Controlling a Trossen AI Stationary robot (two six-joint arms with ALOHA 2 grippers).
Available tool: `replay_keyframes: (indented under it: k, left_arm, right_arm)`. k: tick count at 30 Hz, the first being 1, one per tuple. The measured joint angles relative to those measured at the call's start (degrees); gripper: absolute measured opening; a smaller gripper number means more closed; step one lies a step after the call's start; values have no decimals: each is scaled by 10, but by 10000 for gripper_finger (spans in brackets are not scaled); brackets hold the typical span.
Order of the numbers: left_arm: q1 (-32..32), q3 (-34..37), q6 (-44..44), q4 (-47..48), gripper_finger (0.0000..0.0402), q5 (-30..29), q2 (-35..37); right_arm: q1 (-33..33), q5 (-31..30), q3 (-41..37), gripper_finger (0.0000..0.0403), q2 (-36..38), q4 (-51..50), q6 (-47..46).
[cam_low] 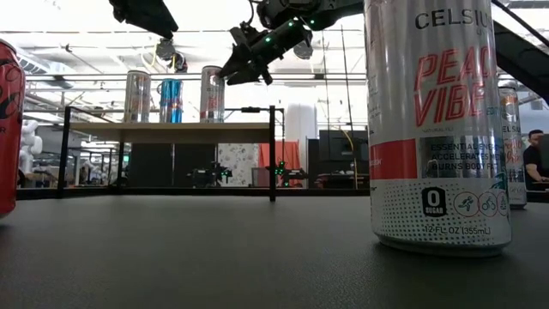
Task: Place canned beverage on shelf
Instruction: Put the top white pink soda can on the shelf, then put the top red black soda can on the shelf
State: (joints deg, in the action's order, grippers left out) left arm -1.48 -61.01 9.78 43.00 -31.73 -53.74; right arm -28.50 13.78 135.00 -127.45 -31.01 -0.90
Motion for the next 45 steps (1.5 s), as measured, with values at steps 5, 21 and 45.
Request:
replay_keyframes:
  k: [5, 21, 45]
  left_arm:
    - [0, 0, 0, 0, 254, 0, 0]
    - [0, 0, 0, 0, 254, 0, 0]
    - [0, 0, 4, 0, 254, 22, 0]
  right_arm:
    - [1, 0, 0, 173, 3, -9, -8]
    - [4, 0, 0, 173, 1, -9, 15]
    - [-5, -3, 0, 173, 41, -50, 28]
